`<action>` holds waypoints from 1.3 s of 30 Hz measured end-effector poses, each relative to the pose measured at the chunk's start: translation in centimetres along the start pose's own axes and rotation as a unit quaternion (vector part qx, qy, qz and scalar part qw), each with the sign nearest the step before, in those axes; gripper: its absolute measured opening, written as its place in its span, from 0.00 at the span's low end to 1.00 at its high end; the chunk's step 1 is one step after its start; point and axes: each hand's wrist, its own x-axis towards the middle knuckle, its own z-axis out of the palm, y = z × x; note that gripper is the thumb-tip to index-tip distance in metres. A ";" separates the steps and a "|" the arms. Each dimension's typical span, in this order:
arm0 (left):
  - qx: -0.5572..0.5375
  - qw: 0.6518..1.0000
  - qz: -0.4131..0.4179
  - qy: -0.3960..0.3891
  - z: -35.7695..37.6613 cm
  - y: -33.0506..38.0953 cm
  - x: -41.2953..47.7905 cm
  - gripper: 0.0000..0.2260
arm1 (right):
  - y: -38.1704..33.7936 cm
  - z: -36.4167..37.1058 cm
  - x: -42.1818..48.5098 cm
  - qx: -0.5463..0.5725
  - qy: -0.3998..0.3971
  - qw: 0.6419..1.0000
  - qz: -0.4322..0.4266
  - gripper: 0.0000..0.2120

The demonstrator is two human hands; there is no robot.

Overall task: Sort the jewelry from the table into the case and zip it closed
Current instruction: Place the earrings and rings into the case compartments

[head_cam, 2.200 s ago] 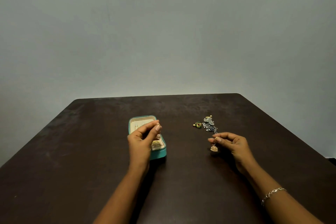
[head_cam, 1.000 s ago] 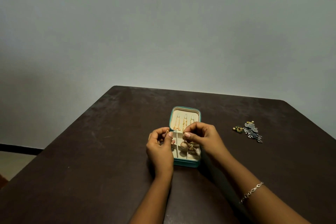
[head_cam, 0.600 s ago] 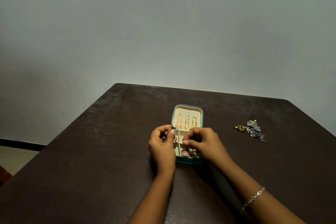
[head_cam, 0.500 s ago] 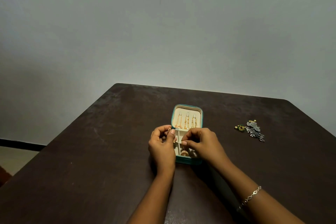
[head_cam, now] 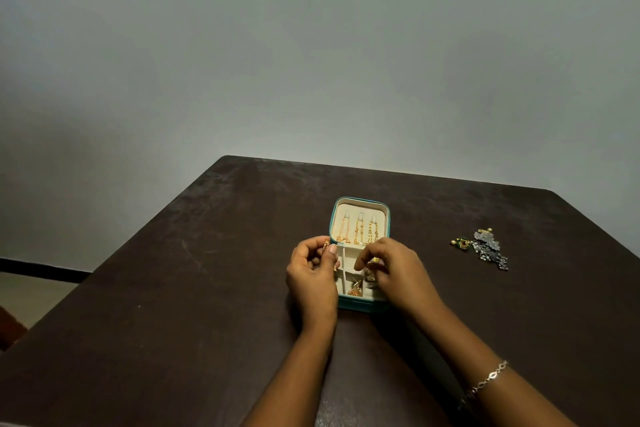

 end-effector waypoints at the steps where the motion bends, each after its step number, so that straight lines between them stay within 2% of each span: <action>1: 0.002 1.000 0.000 0.002 0.0 0.0 0.1 0.08 | 0.1 -0.3 -0.1 -0.025 -0.008 1.000 -0.005 0.11; 5: 0.003 1.000 0.001 0.000 0.1 0.0 0.1 0.09 | 0.3 0.0 -0.4 -0.081 -0.059 0.994 -0.042 0.11; 9: -0.002 1.000 0.004 -0.012 0.1 0.4 -0.2 0.08 | 0.8 0.9 -0.4 -0.077 -0.061 0.993 -0.067 0.14; 11: -0.009 1.000 0.004 -0.022 0.1 0.5 -0.3 0.08 | 1.1 0.9 -0.3 -0.032 -0.028 0.998 -0.054 0.14; 14: 0.006 0.999 0.024 -0.038 0.1 0.7 -0.5 0.08 | 1.3 0.4 -0.2 0.101 0.041 0.993 -0.042 0.11; 17: 0.018 0.997 0.032 -0.063 0.1 0.9 -0.7 0.07 | 1.0 -0.2 -0.2 0.193 0.041 0.979 -0.058 0.15; 19: 0.018 0.997 0.025 -0.077 0.1 0.9 -0.8 0.06 | 0.7 -0.3 -0.2 0.208 0.032 0.975 -0.071 0.18; 23: 0.002 0.996 0.011 -0.088 0.0 0.9 -0.6 0.04 | 0.3 -0.1 0.1 0.206 0.029 0.975 -0.080 0.13; 29: -0.016 0.995 -0.006 -0.103 -0.1 1.0 -0.6 0.02 | 0.7 -0.3 0.4 0.228 0.017 0.972 -0.056 0.11; 31: -0.011 0.996 0.003 -0.090 -0.1 1.1 -0.6 0.04 | 0.5 -0.5 0.4 0.252 0.023 0.967 -0.044 0.11; 35: 0.039 0.998 0.019 -0.046 -0.3 0.9 -0.3 0.09 | 0.4 -0.7 0.6 0.255 0.020 0.967 0.006 0.12; 39: 0.095 0.993 0.005 -0.076 -0.6 0.1 -0.1 0.10 | 0.2 -0.8 0.6 0.259 -0.013 0.965 0.033 0.10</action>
